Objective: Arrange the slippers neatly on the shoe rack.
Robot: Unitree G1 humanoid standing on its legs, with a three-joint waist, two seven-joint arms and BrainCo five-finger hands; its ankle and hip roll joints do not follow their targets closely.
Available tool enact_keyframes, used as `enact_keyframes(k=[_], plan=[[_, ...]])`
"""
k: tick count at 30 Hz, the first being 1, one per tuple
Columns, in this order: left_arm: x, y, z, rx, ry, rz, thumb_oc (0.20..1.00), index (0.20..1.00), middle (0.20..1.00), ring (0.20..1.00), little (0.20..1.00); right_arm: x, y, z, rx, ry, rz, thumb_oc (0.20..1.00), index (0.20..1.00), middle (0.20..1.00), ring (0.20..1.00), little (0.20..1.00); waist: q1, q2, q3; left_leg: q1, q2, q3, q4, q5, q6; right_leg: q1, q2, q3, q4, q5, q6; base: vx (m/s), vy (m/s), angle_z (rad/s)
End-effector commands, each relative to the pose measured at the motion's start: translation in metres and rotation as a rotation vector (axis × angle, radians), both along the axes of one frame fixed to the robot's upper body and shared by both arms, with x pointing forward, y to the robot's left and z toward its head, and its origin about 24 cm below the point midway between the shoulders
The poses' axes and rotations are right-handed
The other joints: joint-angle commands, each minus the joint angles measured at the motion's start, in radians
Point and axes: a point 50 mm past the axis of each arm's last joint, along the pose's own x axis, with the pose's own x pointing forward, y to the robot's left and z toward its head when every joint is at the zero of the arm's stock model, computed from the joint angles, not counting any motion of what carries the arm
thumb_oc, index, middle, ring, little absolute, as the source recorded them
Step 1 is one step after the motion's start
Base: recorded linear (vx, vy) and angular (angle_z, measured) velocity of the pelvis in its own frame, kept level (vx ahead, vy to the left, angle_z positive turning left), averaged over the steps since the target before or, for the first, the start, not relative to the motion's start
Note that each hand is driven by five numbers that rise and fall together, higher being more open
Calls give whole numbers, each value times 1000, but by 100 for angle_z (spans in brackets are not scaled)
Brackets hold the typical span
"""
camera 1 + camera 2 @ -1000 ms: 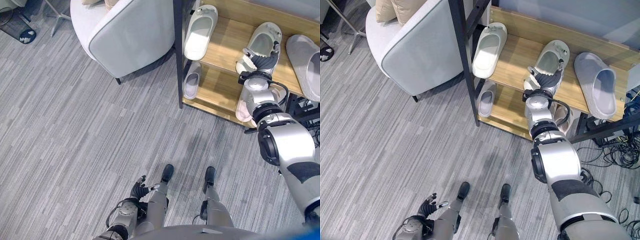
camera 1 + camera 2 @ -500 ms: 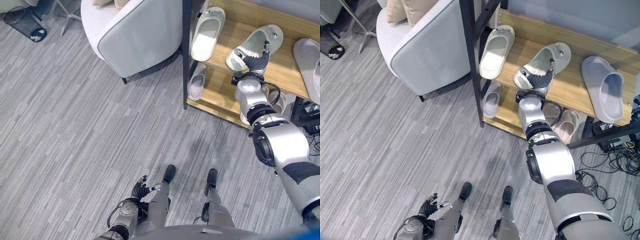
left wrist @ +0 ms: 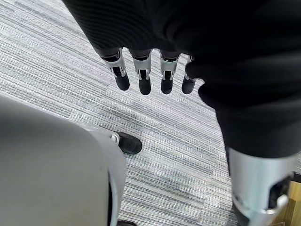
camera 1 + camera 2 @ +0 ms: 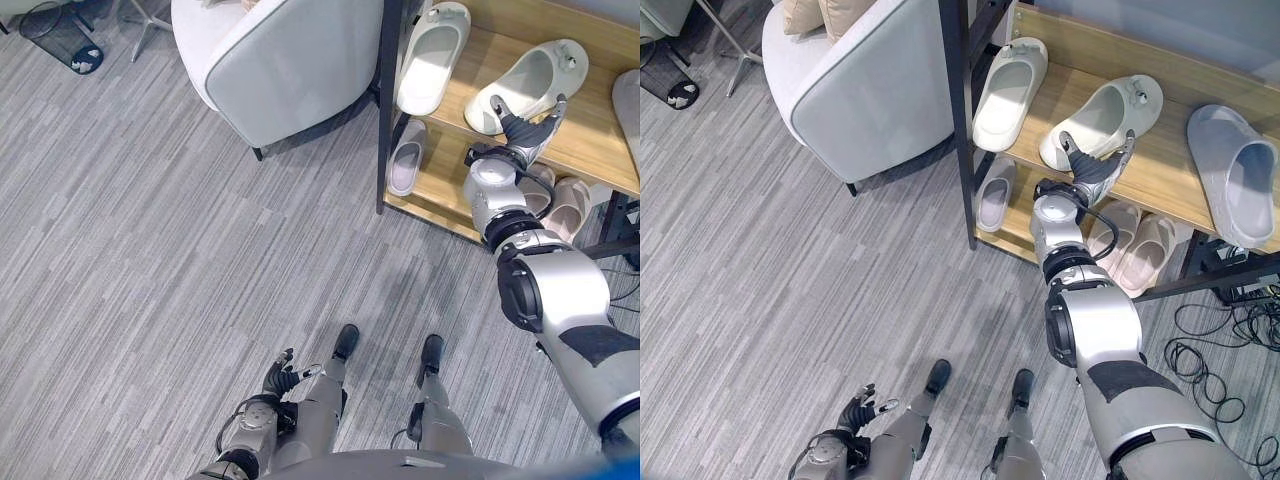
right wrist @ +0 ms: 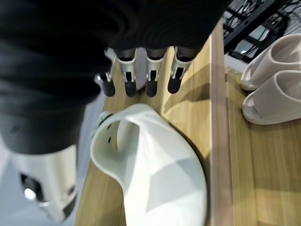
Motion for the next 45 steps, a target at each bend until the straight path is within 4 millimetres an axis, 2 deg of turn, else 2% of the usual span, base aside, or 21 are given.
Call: enact_keyframes(k=[1, 15, 21, 26, 32, 37, 45], plan=[[-3, -40, -3, -91, 26, -41, 1000, 1000, 1000, 1000, 1000, -5, -25, 75, -31, -237, -91, 1000, 1000, 1000, 1000, 1000, 28, 6, 120, 101, 30, -42, -173, 77, -14, 174, -38, -70, 8, -119, 97, 0, 0, 0], [-11, -31, -5, -81, 26, -33, 1000, 1000, 1000, 1000, 1000, -12, -55, 112, 3, -243, -148, 1000, 1000, 1000, 1000, 1000, 35, 0, 104, 42, 4, -50, -175, 82, -16, 126, -56, -88, 8, -123, 116, 0, 0, 0], [-19, -27, -7, -80, 30, -31, 1000, 1000, 1000, 1000, 1000, -11, -54, 123, 29, -244, -80, 1000, 1000, 1000, 1000, 1000, 32, -6, 91, 27, -3, -46, -175, 83, -17, 114, -64, -93, 8, -126, 122, 17, 8, 0], [-23, -26, -7, -77, 30, -46, 1000, 1000, 1000, 1000, 1000, -7, -59, 117, 42, -170, 7, 1000, 1000, 1000, 1000, 1000, 33, -7, 79, 16, -12, -48, -175, 83, -16, 110, -68, -103, 8, -129, 124, 9, -5, 1], [-30, -24, -8, -86, 29, -49, 1000, 1000, 1000, 1000, 1000, -7, -70, 112, -51, -102, 53, 1000, 1000, 1000, 1000, 1000, 46, -11, 59, 2, -23, -56, -175, 86, -19, 102, -78, -119, 8, -131, 131, 4, -2, 1], [-36, -22, -10, -91, 43, -72, 1000, 1000, 1000, 1000, 1000, -7, -71, 121, -133, -113, 110, 1000, 1000, 1000, 1000, 1000, 53, -14, 49, -7, -33, -62, -175, 88, -19, 101, -86, -130, 8, -137, 137, 19, -6, 10], [-37, -21, -8, -100, 40, -104, 1000, 1000, 1000, 1000, 1000, -7, -71, 128, -256, -94, 178, 1000, 1000, 1000, 1000, 1000, 59, -14, 44, -13, -46, -67, -175, 95, -24, 108, -97, -144, 8, -138, 143, 5, -3, 2]])
